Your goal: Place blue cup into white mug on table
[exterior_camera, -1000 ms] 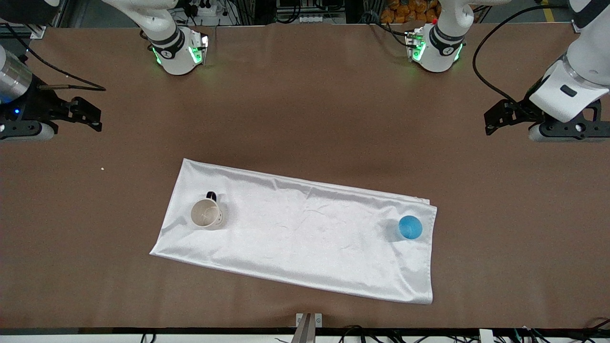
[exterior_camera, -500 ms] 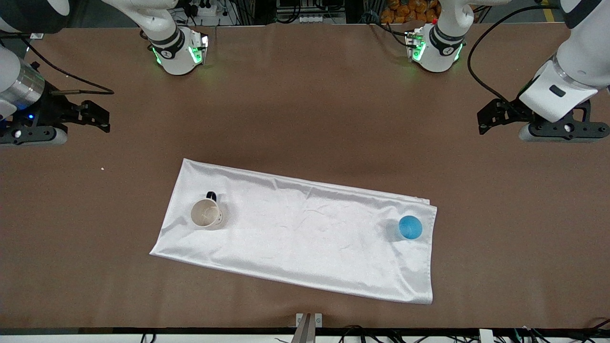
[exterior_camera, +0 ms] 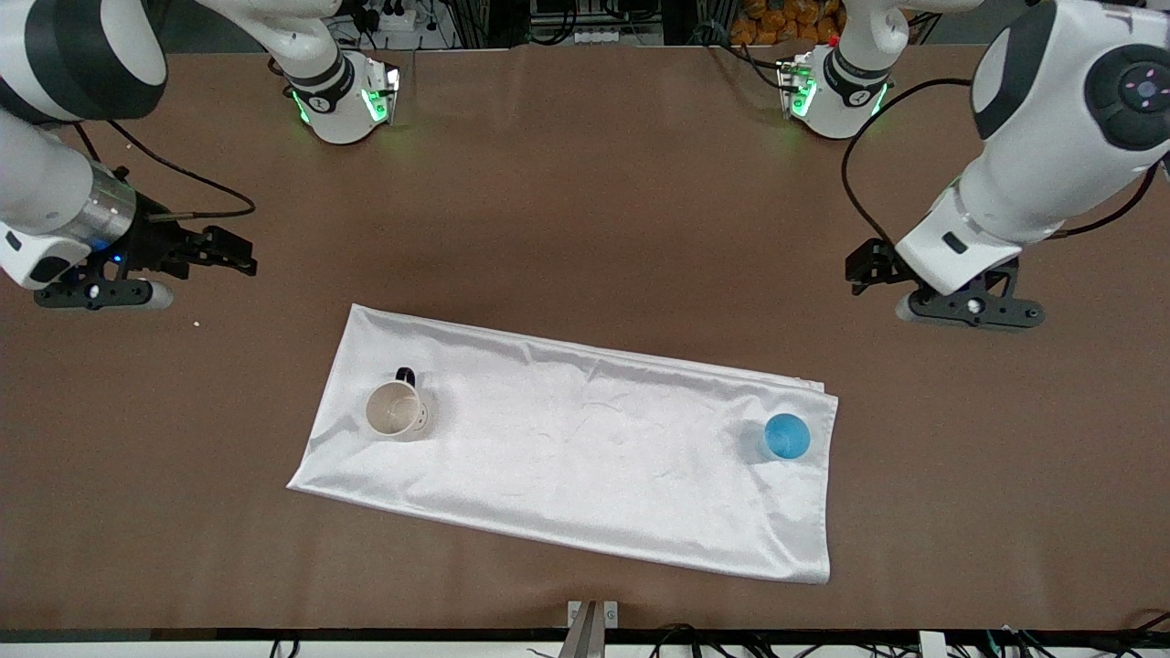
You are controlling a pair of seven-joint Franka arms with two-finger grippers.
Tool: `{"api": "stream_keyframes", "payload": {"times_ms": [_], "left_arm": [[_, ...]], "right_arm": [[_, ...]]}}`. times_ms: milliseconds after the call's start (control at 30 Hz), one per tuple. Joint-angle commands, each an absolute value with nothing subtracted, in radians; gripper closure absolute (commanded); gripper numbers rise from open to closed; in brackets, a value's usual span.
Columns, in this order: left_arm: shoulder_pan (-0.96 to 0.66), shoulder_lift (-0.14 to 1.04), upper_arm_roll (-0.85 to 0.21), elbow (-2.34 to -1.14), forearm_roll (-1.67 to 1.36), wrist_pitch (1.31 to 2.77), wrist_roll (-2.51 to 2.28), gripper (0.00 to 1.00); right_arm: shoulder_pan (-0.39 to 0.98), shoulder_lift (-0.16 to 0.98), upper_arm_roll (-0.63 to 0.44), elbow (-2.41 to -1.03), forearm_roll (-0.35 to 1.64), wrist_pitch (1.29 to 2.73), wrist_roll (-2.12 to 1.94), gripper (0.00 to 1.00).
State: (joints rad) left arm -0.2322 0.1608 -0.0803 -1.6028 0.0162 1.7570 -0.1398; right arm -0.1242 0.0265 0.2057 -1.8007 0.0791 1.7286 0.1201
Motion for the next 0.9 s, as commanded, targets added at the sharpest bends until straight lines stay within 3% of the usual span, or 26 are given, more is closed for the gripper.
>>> {"api": "stream_keyframes", "payload": {"times_ms": [0, 533, 867], "left_arm": [[-0.265, 0.233, -0.081, -1.578, 0.040, 1.815, -0.153, 0.00], [-0.324, 0.434, -0.084, -1.583, 0.041, 2.052, -0.149, 0.00], [-0.331, 0.526, -0.083, -1.585, 0.084, 2.174, -0.138, 0.00]], "right_arm": [[-0.063, 0.041, 0.215, -1.914, 0.097, 1.863, 0.296, 0.00], [0.046, 0.305, 0.215, -1.945, 0.086, 2.166, 0.391, 0.00], [0.075, 0.402, 0.213, -1.942, 0.084, 2.295, 0.405, 0.00]]}}
